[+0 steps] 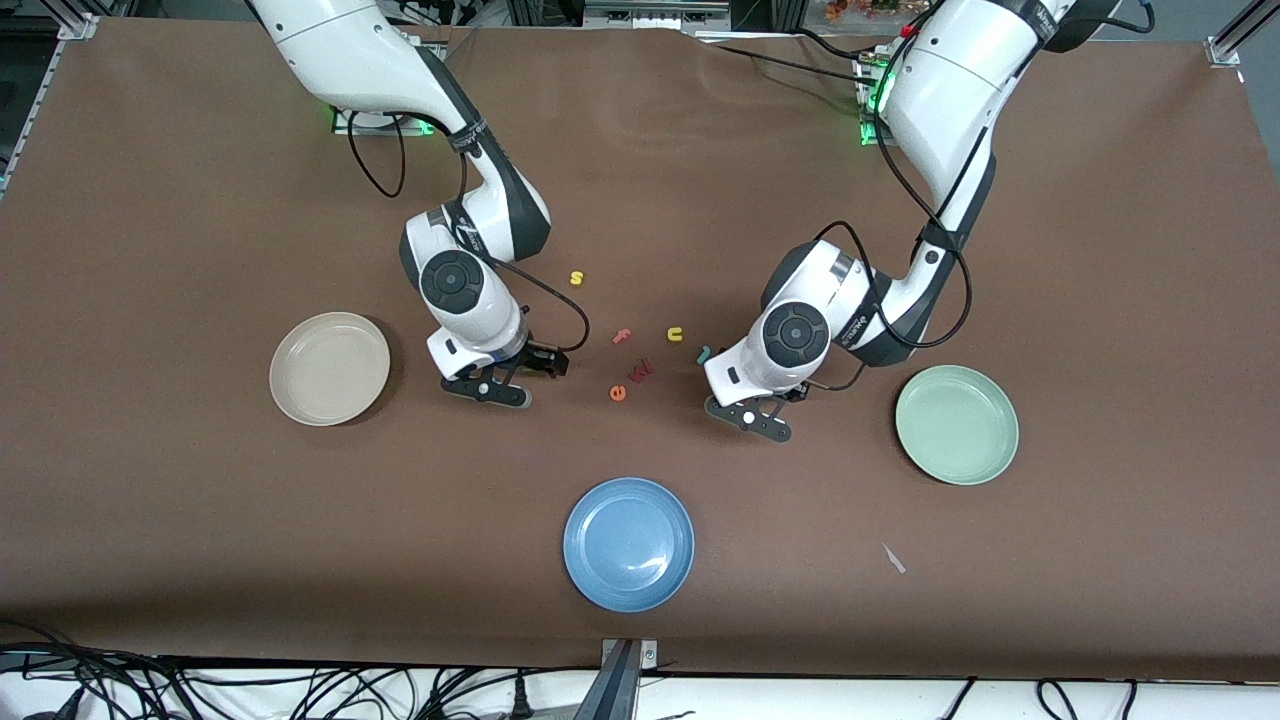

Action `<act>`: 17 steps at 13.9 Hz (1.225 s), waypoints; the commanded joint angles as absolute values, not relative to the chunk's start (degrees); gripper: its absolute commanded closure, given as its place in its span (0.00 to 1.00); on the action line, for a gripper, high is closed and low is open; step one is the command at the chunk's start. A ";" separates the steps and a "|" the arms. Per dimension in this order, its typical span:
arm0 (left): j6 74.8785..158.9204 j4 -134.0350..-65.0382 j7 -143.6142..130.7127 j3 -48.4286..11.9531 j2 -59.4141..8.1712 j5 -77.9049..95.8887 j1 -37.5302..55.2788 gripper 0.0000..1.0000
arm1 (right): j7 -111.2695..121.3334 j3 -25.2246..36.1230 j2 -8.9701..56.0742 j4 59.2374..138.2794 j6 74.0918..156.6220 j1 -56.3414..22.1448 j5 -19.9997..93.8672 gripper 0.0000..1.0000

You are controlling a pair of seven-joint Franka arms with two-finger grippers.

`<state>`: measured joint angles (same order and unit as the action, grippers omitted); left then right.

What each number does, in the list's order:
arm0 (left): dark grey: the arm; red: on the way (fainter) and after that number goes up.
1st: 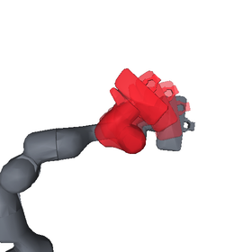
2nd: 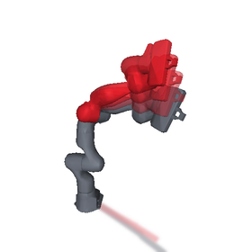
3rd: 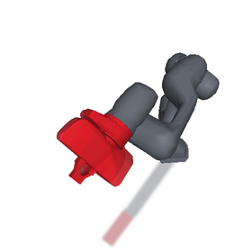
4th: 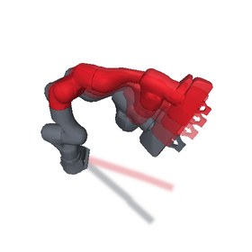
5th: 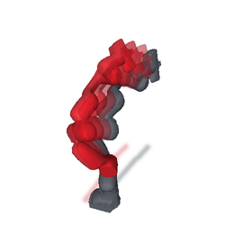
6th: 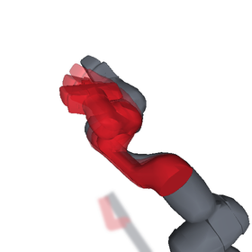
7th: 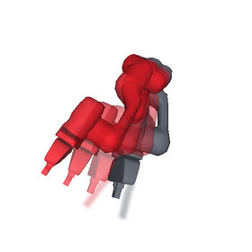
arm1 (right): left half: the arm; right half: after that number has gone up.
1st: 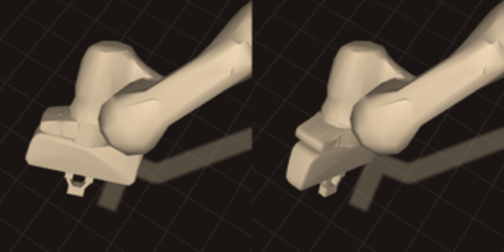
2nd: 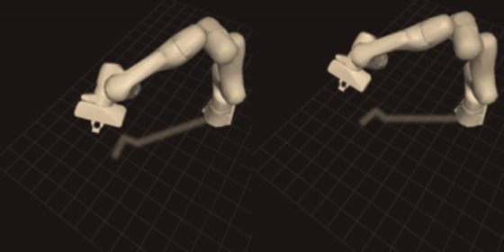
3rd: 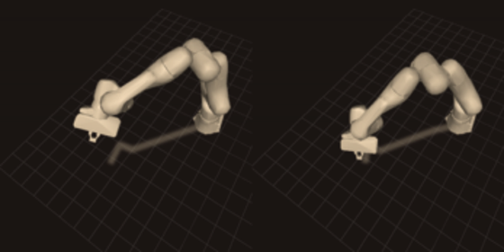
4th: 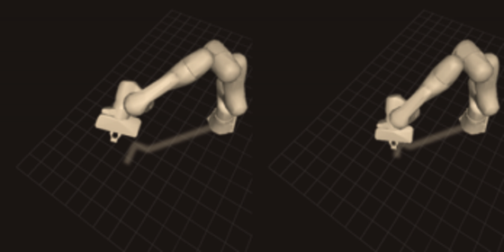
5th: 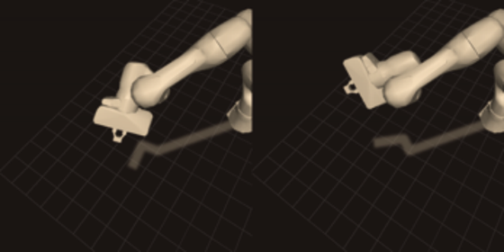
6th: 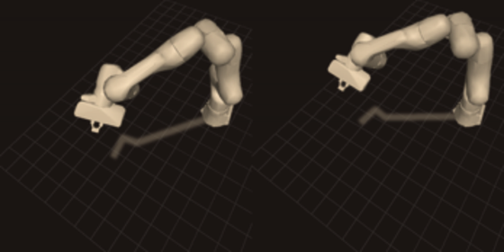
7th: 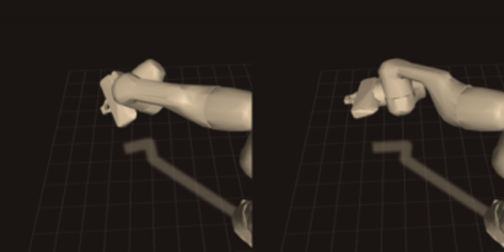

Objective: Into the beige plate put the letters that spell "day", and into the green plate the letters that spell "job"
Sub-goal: 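Grasp pink p with the left gripper while the right gripper grasps green b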

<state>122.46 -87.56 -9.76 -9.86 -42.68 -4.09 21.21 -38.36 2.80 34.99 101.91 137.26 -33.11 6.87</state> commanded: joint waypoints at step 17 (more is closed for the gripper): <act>126.21 -87.72 -9.40 -9.84 -46.23 -5.36 21.18 0.69 | -37.44 1.41 37.97 101.78 136.58 -32.43 9.40 0.37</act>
<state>125.73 -87.59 -9.75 -9.84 -46.33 -4.14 21.26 -38.19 1.94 37.93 101.91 137.02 -33.05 8.28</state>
